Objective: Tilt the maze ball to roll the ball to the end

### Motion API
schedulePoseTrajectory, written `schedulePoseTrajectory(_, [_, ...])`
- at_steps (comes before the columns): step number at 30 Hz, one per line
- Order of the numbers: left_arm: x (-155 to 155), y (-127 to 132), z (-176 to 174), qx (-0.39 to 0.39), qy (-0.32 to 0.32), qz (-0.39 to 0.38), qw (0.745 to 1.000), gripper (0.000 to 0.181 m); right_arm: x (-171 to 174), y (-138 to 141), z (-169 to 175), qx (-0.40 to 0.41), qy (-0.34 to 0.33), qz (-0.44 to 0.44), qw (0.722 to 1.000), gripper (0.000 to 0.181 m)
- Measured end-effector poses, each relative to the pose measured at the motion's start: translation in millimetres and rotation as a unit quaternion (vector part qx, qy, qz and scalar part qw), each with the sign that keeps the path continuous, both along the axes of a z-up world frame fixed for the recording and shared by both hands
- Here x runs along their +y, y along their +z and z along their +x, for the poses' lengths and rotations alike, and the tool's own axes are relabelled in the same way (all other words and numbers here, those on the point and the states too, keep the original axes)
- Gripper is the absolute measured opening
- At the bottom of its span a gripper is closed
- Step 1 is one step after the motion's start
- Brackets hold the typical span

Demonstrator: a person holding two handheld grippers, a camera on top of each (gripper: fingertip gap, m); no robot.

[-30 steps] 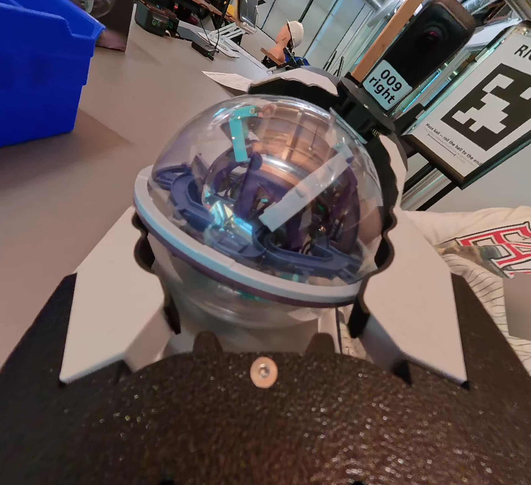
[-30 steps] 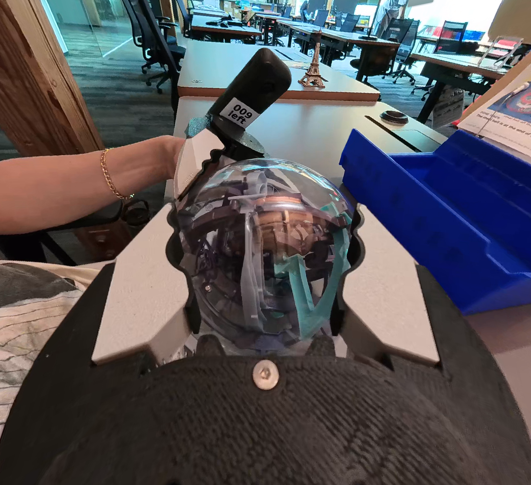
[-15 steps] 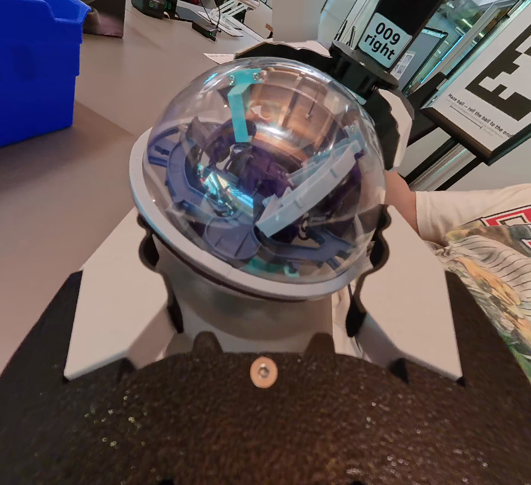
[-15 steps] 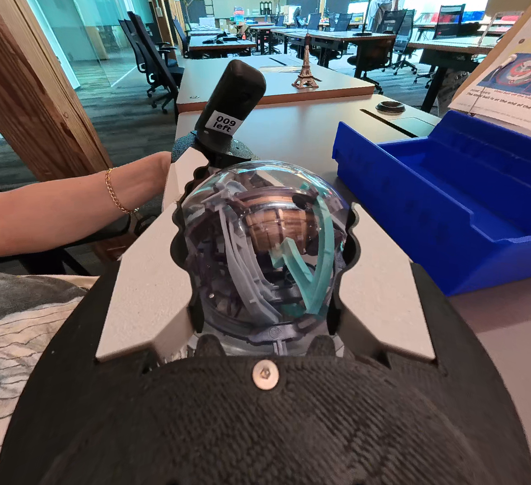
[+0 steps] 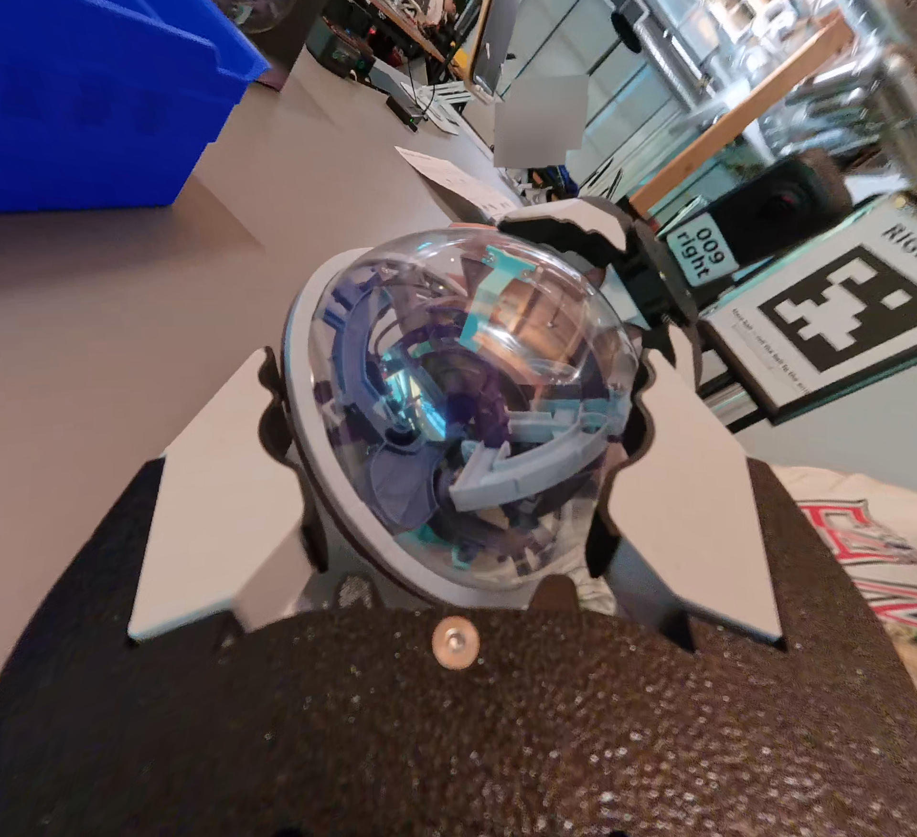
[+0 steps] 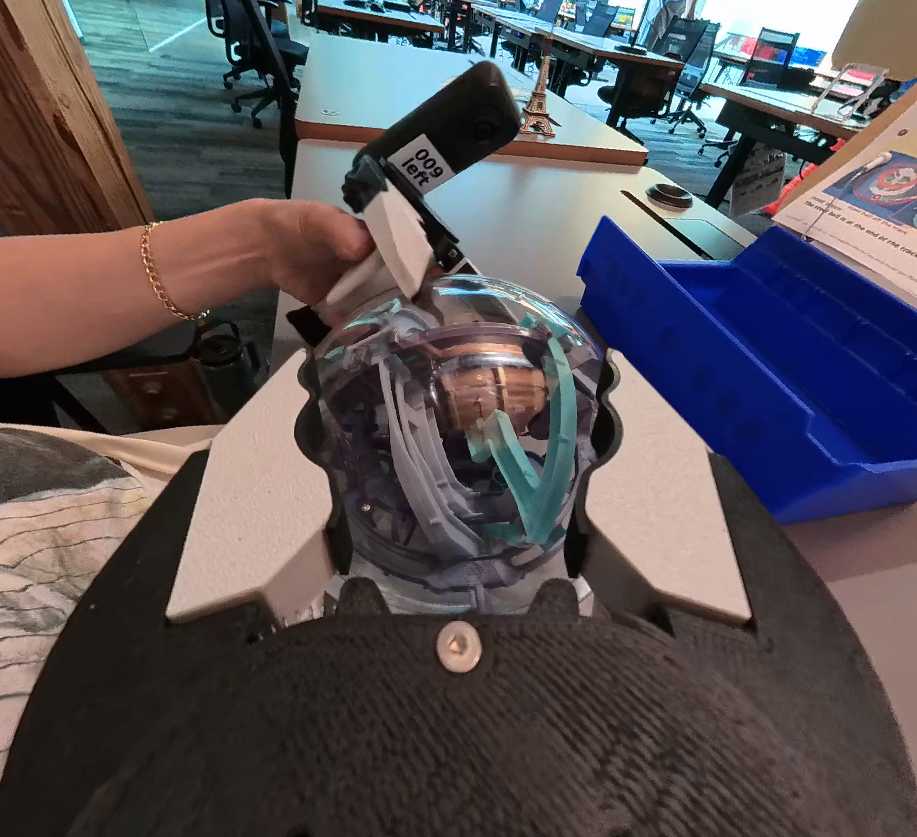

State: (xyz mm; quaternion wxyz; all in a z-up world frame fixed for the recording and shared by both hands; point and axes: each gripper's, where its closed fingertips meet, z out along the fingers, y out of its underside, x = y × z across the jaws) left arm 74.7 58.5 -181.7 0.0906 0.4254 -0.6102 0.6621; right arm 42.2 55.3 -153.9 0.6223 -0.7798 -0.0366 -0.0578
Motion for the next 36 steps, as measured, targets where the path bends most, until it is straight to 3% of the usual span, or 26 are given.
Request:
schedulePoseTrajectory(7, [-9.0,2.8,-10.5,-0.052,-0.018,0.066,0.996,0.135,-10.6,7.3,-5.9,0.051,0.043,0.021,0.998,0.110])
schedulePoseTrajectory(12, [-17.0,4.7,-16.5,-0.084,-0.031,0.102,0.991,0.135,-27.2,11.0,15.6,0.056,0.005,0.017,0.998,0.118])
schedulePoseTrajectory(19, [-23.7,6.3,-24.9,-0.150,-0.052,0.145,0.976,0.136,-26.7,-9.5,3.4,0.138,0.045,-0.027,0.989,0.126])
schedulePoseTrajectory(23, [-20.2,5.6,-25.0,-0.158,-0.050,0.155,0.974,0.136,-20.5,-11.0,1.3,0.105,0.036,-0.029,0.993,0.130])
schedulePoseTrajectory(29, [-22.2,3.9,-26.4,-0.089,-0.042,0.145,0.985,0.145,-12.9,-9.9,-5.7,0.078,0.014,-0.029,0.996,0.131])
schedulePoseTrajectory(31, [-22.0,2.5,-24.3,-0.071,-0.033,0.147,0.986,0.140,-13.0,-10.4,-10.5,0.057,0.009,-0.035,0.998,0.131])
schedulePoseTrajectory(36, [-29.9,2.3,-33.0,-0.104,-0.056,0.177,0.977,0.142,-25.2,-18.5,-22.2,-0.018,0.017,-0.096,0.995,0.131])
